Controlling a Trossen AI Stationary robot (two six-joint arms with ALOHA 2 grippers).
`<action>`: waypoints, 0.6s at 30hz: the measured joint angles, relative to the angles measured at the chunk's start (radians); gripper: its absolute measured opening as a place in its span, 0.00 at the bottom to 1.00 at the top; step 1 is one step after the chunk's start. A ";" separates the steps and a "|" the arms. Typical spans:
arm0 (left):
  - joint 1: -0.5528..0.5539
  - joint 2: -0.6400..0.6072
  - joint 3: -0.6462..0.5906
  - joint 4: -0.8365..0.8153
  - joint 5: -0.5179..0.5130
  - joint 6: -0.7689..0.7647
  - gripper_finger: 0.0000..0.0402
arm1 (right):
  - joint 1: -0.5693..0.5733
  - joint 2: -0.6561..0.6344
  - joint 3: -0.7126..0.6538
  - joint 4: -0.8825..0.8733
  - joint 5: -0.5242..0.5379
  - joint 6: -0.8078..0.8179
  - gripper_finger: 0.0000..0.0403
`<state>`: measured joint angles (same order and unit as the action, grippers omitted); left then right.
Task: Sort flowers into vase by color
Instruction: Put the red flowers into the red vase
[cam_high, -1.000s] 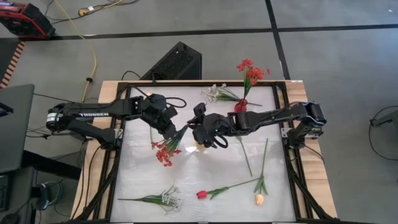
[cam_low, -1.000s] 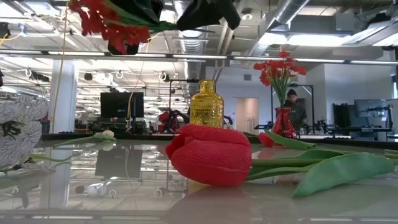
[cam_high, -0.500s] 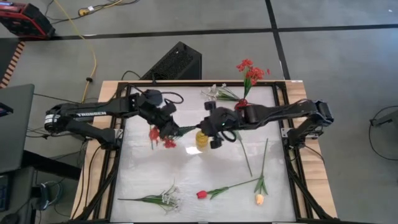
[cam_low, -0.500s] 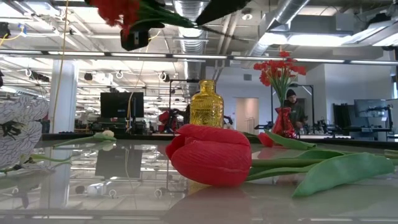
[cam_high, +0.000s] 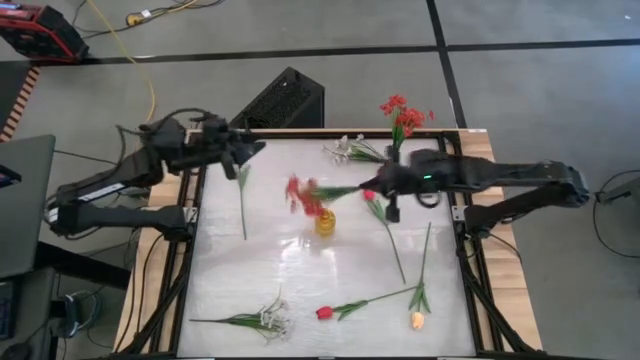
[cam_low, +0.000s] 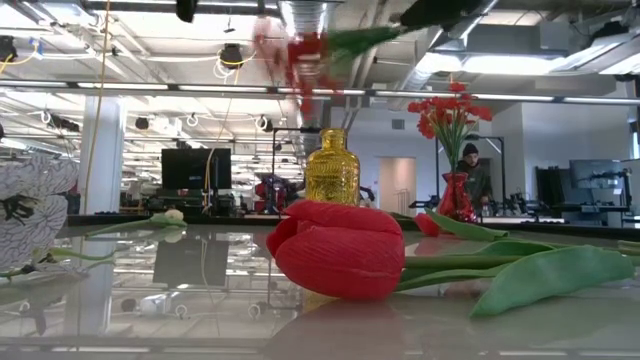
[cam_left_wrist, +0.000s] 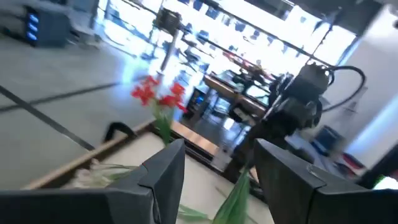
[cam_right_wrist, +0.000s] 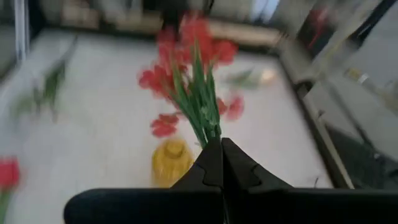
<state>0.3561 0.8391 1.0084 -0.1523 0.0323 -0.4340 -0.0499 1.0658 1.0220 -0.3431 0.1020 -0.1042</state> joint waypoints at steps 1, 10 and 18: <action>0.000 -0.015 0.000 -0.016 -0.012 0.005 0.45 | -0.011 -0.050 -0.063 0.106 0.000 0.023 0.04; -0.002 -0.033 -0.098 -0.059 -0.028 -0.092 0.45 | -0.037 -0.266 -0.337 0.465 0.032 0.352 0.04; -0.014 0.025 -0.149 -0.054 -0.021 -0.154 0.45 | 0.000 -0.260 -0.338 0.021 0.133 0.684 0.04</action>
<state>0.3426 0.8646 0.8593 -0.2066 0.0111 -0.5877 -0.0499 0.8061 0.6837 -0.3218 0.2352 0.5795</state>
